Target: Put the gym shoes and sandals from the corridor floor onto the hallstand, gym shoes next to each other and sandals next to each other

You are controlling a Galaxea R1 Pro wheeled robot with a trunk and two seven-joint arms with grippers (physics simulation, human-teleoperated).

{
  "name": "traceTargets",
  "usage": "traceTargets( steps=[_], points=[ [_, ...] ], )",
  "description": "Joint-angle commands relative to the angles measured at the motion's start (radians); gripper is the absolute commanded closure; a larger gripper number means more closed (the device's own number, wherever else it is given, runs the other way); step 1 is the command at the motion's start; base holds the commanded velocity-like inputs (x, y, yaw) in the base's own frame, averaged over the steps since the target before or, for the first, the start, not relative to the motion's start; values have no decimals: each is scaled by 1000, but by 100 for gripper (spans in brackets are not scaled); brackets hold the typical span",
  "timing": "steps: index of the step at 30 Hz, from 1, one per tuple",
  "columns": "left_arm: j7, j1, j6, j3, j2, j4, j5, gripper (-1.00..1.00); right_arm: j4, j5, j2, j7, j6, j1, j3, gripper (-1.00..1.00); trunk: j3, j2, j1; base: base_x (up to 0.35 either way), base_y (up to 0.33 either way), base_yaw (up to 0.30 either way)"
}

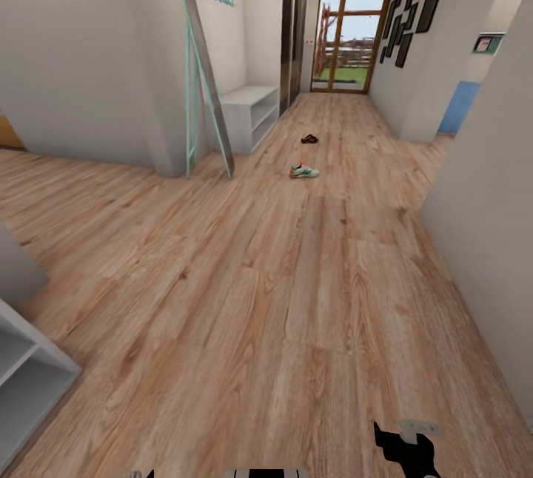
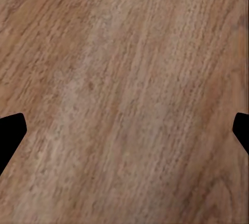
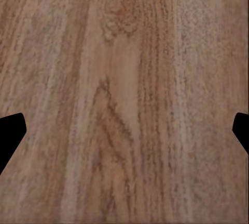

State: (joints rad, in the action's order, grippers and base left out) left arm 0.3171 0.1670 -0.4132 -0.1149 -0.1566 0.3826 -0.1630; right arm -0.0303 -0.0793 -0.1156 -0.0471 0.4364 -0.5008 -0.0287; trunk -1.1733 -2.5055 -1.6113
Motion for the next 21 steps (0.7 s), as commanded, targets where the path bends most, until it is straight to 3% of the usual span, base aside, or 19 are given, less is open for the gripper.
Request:
traceTargets(
  steps=[1,8,21],
  points=[
    [10,0,1,-3,0,-1,-9,-100,1,-7,0,3,4,-1,-2,-100,-1,0,0,78,0,-279],
    [10,0,1,-4,0,-1,-9,-100,1,-7,0,4,3,-1,-2,-100,-1,0,0,195,0,-280],
    [10,0,1,-6,0,-1,-9,-100,1,-7,1,4,4,-1,-2,-100,-1,0,0,314,0,-280]
  ],
)
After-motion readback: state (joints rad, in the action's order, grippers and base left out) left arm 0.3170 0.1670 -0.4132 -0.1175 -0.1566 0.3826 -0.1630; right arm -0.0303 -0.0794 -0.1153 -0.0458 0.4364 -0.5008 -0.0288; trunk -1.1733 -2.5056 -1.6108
